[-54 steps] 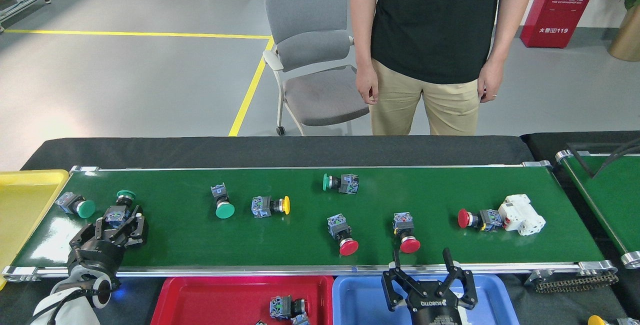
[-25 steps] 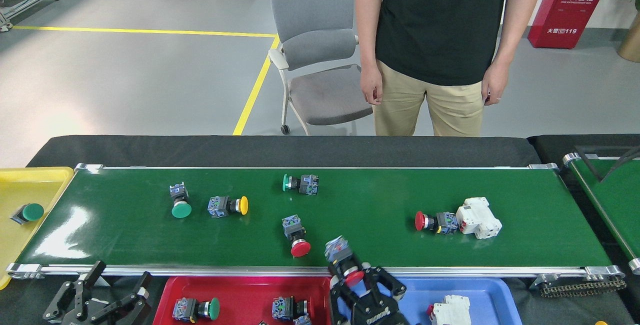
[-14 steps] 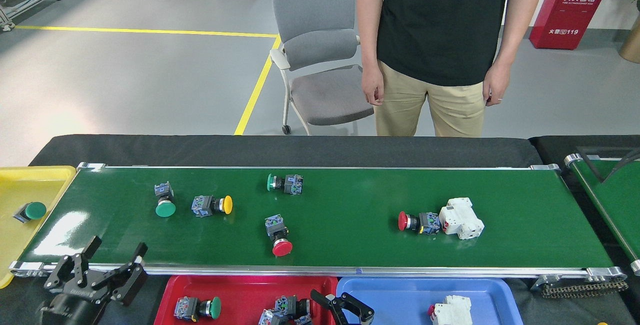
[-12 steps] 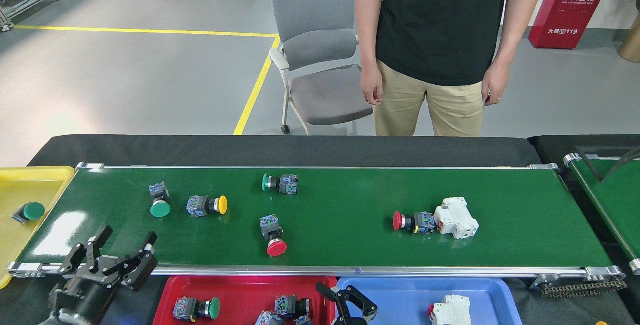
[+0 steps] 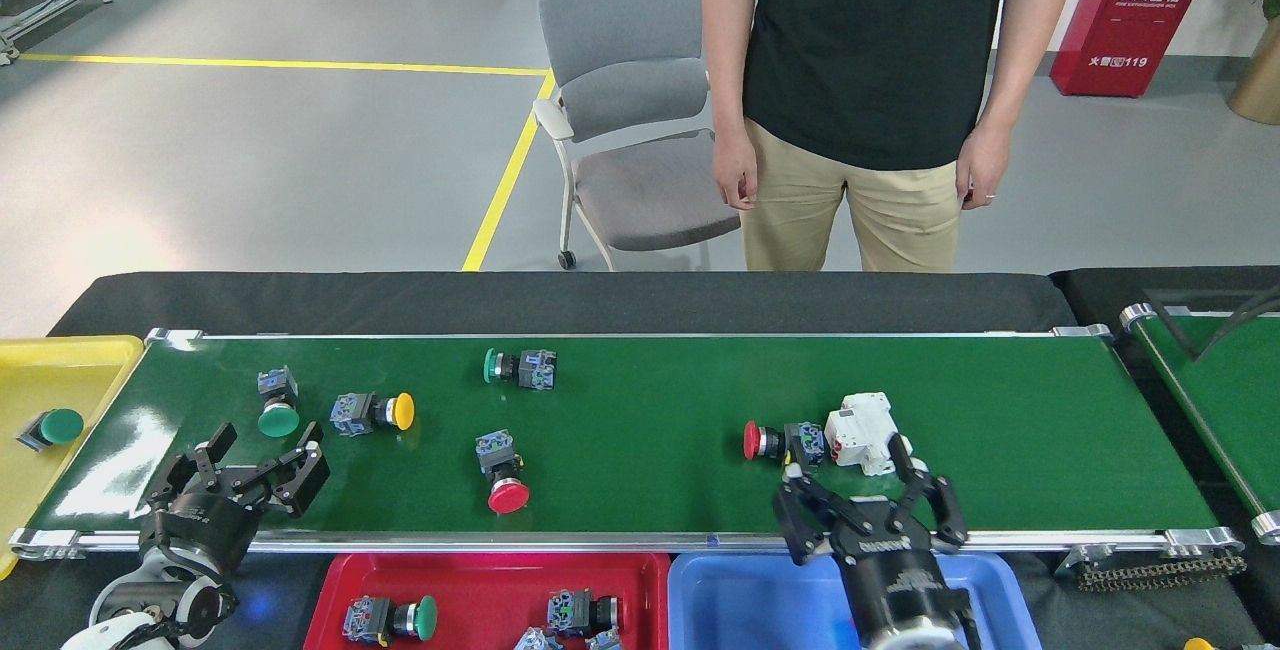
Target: Pick switch part from conveyor to tray
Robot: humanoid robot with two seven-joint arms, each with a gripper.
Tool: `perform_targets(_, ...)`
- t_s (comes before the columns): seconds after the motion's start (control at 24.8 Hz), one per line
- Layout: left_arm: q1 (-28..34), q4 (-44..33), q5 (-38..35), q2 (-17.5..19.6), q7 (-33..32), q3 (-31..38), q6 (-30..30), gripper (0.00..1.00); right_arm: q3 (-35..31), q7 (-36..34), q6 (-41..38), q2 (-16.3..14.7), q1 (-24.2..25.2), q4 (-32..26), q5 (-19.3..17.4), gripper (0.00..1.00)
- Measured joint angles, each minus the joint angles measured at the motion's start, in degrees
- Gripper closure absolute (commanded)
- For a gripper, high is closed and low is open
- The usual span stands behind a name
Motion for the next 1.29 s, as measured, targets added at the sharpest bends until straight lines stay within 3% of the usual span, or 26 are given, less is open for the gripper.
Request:
perform_targets(0.16, -3.7, 5.7, 0.0, 0.5, 1.1, -2.6, 5.0, 0.03, 0.0, -3.6, -0.8, -1.6, 3.7, -0.1, -1.2, 0.0)
perform_targets(0.24, -5.9, 9.6, 0.0, 0.9, 3.2, -4.1, 8.0, 0.1, 0.0, -4.5, -1.6, -1.6, 3.9, -0.1, -1.4, 0.0)
perform_targets(0.4, -12.7, 21.2, 0.0, 2.4, 8.0, -8.2, 13.8, 0.54, 0.0, -4.8, -2.1, -1.6, 3.9, -0.4, -1.5, 0.0)
perform_targets(0.52, -15.5, 26.8, 0.0, 2.8, 12.2, -8.8, 15.3, 0.72, 0.0, -5.1, -2.3, -1.6, 3.5, -0.3, -1.5, 0.0)
perform_targets(0.64, -15.6, 27.6, 0.1, 2.9, 13.9, -8.9, 14.9, 0.78, 0.7, -3.9, -2.2, -1.0, 0.2, 0.8, -1.5, 0.0)
perform_targets(0.85, -15.1, 27.4, 0.2, 2.9, 14.9, -9.0, 12.4, 0.83, 4.0, 0.4, -1.7, 0.8, -8.8, 8.6, -1.0, 0.0)
perform_targets(1.01, -9.5, 17.8, 0.2, 2.9, 16.2, -9.0, 7.6, 0.83, 5.0, 1.2, -1.5, 1.7, -12.6, 13.3, -0.9, 0.0)
perform_targets(1.29, 14.4, -15.0, 0.4, 3.2, 16.4, -7.7, -13.7, 0.81, 8.9, 1.8, -1.2, 3.6, -18.5, 21.3, -0.7, 0.0)
